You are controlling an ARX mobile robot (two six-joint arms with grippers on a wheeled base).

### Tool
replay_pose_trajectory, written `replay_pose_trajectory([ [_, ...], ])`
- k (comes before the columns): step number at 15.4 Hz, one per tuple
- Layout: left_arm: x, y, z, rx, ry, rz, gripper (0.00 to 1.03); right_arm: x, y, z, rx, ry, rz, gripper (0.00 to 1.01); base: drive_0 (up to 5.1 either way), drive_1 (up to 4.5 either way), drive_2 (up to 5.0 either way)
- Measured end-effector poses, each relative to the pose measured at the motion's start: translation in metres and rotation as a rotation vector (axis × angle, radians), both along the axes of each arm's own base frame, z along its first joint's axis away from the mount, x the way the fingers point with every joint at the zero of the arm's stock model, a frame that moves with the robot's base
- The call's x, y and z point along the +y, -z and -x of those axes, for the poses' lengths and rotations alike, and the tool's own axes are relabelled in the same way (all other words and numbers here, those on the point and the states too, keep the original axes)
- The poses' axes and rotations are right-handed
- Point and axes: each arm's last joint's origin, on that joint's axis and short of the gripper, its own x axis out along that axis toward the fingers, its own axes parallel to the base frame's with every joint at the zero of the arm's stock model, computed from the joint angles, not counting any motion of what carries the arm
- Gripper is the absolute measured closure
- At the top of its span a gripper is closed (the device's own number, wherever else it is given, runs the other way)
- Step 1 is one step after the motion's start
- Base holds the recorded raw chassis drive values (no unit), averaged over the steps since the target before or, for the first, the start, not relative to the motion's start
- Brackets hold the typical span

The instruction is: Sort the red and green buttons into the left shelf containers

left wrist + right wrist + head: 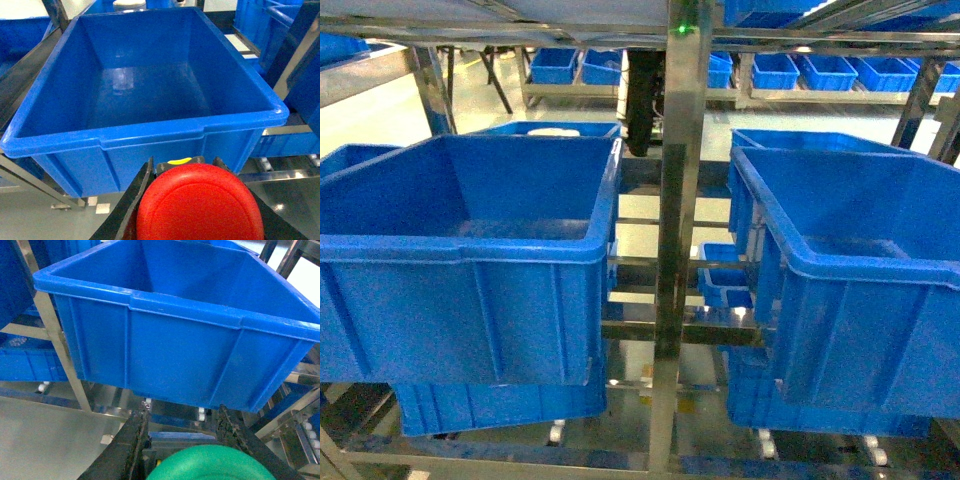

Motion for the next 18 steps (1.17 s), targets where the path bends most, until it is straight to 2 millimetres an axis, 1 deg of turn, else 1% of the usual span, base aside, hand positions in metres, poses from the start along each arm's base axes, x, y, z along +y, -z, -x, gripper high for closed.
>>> replay_pose_trajectory([
  [1, 0.0002, 0.0005, -0.0001, 0.004, -0.004, -0.002, 0.72, 0.0000, 0.0006, 0.0000, 0.006, 0.000, -0.002, 0.67, 0.0, 0.00, 0.0],
  [8, 0.0001, -0.0015, 0.0004, -0.010, -0.001, 0.001, 0.72, 0.0000, 0.0002, -0.0001, 0.002, 0.000, -0.001, 0.67, -0.1, 4.27, -4.4],
  [10, 0.0000, 0.0007, -0.0003, 0.007, -0.002, -0.002, 0.72, 0.0000, 0.0004, -0.0001, 0.003, 0.000, -0.001, 0.67, 0.0, 0.00, 0.0],
  [16, 0.0001, -0.0008, 0.0000, -0.003, -0.002, 0.000, 0.72, 0.0000, 0.0006, 0.0000, 0.006, 0.000, -0.002, 0.67, 0.0, 0.00, 0.0],
  [17, 0.0001, -0.0009, 0.0000, -0.004, -0.002, 0.000, 0.72, 0.0014, 0.0010, -0.0013, 0.011, -0.005, 0.004, 0.67, 0.0, 0.00, 0.0],
  [18, 0.0001, -0.0008, 0.0000, -0.003, -0.002, 0.000, 0.72, 0.0030, -0.0027, -0.0066, 0.025, -0.012, 0.007, 0.67, 0.0, 0.00, 0.0],
])
